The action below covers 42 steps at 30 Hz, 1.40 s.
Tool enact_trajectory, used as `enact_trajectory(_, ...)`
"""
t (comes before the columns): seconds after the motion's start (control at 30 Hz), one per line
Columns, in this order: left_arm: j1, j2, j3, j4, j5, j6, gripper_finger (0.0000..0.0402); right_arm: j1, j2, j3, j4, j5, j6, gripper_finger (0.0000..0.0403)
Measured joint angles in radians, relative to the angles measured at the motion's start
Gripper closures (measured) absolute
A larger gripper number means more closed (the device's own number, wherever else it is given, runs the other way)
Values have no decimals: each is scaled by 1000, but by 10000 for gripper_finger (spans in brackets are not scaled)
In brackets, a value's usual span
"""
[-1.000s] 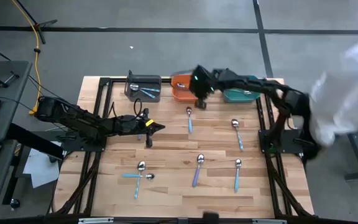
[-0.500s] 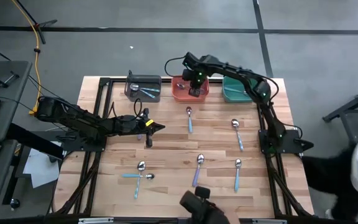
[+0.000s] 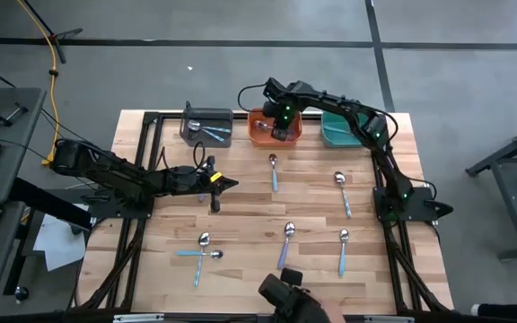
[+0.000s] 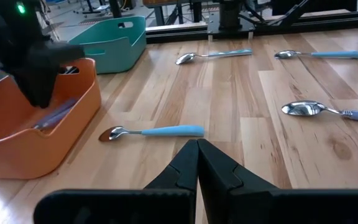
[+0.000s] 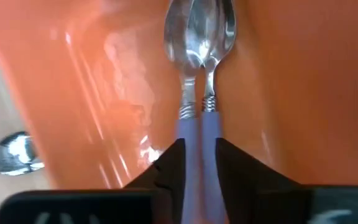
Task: Sort silverware by color (type)
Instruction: Put the purple spoon into the orange bin, then put the blue spoon into the green bin
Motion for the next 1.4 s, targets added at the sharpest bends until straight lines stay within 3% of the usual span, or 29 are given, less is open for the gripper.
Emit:
enact_trajectory(0.17,0,0,0,0,0,0,401,5,-55,0,29,-20,-7,304)
enact_trajectory(0.37,0,0,0,-2,0,0,401,16,-97,0,130,-127,-8,392)
enact_trajectory(0.57,-1,0,0,-5,0,-1,401,66,-102,-53,339,-174,54,399)
enact_trajectory(0.8,-2,0,0,-6,0,-1,401,142,-219,-406,863,-133,214,402)
enact_trajectory(0.97,-2,0,0,-3,1,-1,401,198,-389,-701,1151,-115,296,402)
enact_trajectory(1.23,-3,0,31,-38,40,-26,401,322,-713,-1049,1294,-46,305,403)
enact_trajectory(1.4,-39,0,133,-230,68,-27,401,416,-878,-1255,1422,13,298,403)
